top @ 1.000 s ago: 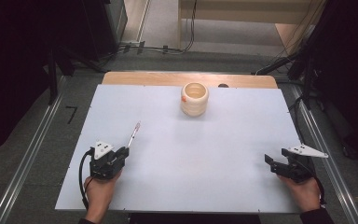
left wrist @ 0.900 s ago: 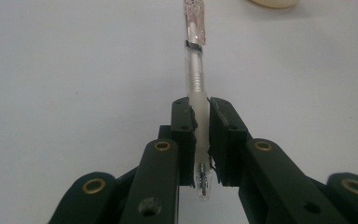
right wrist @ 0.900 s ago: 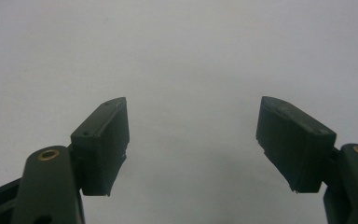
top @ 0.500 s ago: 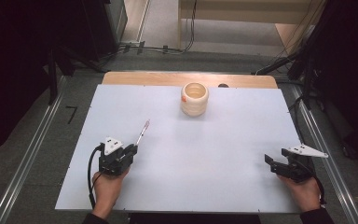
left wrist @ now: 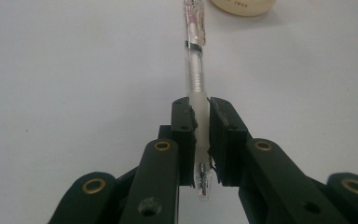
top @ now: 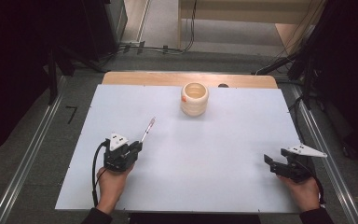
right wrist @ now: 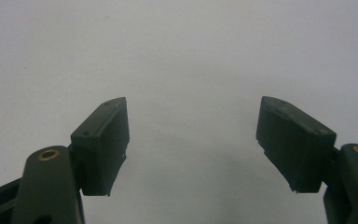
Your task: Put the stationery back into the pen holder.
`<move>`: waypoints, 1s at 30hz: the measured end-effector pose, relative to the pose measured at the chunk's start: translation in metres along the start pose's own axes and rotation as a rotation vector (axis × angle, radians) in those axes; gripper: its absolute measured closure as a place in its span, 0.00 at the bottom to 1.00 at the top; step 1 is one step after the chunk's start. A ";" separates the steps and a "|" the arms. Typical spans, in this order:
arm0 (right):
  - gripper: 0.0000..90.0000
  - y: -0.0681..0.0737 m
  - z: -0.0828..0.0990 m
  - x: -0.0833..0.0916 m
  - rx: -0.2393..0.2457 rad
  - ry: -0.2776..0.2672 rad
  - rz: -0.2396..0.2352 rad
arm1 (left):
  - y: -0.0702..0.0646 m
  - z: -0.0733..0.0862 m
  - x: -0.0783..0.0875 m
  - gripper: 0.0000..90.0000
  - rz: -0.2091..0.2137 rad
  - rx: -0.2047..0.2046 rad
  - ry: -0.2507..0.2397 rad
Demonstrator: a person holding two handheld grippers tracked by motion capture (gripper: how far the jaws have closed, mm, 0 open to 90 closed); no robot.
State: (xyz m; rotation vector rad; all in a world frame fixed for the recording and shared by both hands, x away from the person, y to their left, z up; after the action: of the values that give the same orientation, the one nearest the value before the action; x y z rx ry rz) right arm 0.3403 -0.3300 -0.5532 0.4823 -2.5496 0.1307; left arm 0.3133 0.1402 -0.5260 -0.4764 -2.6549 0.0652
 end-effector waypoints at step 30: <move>0.27 0.000 0.000 0.000 0.002 -0.001 -0.003 | -0.017 -0.019 -0.028 0.90 0.035 -0.020 -0.008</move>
State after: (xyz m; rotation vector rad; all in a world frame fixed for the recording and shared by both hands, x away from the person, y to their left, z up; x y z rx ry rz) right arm 0.3405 -0.3302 -0.5528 0.4869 -2.5500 0.1316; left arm 0.3395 0.1143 -0.5187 -0.5302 -2.6579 0.0510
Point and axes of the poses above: each handheld gripper's, and its own axes: x roughly backward along the jaws, z roughly out of its underside, y roughly to its left, the point moved 9 cm from there along -x, roughly forward along the jaws, and after that the axes turned 10 degrees about -y, right-handed, at the moved point
